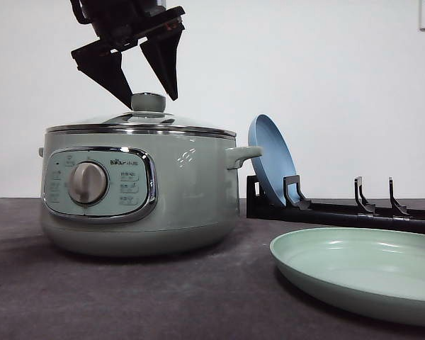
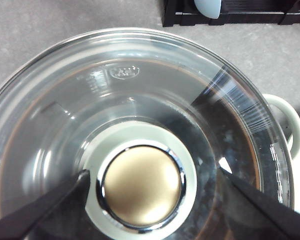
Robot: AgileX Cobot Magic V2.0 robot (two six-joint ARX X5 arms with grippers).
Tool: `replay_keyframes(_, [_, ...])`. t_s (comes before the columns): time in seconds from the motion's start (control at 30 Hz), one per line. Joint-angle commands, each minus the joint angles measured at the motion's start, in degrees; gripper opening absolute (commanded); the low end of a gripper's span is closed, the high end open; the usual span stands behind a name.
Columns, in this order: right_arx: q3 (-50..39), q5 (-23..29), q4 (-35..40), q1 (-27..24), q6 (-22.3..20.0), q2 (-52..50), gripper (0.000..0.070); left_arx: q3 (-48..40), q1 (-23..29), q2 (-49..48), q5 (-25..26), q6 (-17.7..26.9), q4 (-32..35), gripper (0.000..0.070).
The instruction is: Transfer potato from steamer to green plate
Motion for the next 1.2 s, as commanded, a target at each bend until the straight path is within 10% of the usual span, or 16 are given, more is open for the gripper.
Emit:
replay_keyframes(0.0, [0.61, 0.24, 0.52, 0.2, -0.24, 0.24, 0.059, 1.64, -0.28, 1.83, -0.28, 0.49, 0.51, 0.0461])
replay_keyframes(0.4, [0.61, 0.27, 0.52, 0.2, -0.24, 0.24, 0.059, 1.66, -0.55, 2.11, -0.32, 0.48, 0.9, 0.0008])
replay_keyframes(1.17, [0.61, 1.46, 0.55, 0.2, -0.24, 0.24, 0.059, 21.44, -0.52, -0.25, -2.97, 0.77, -11.12, 0.0])
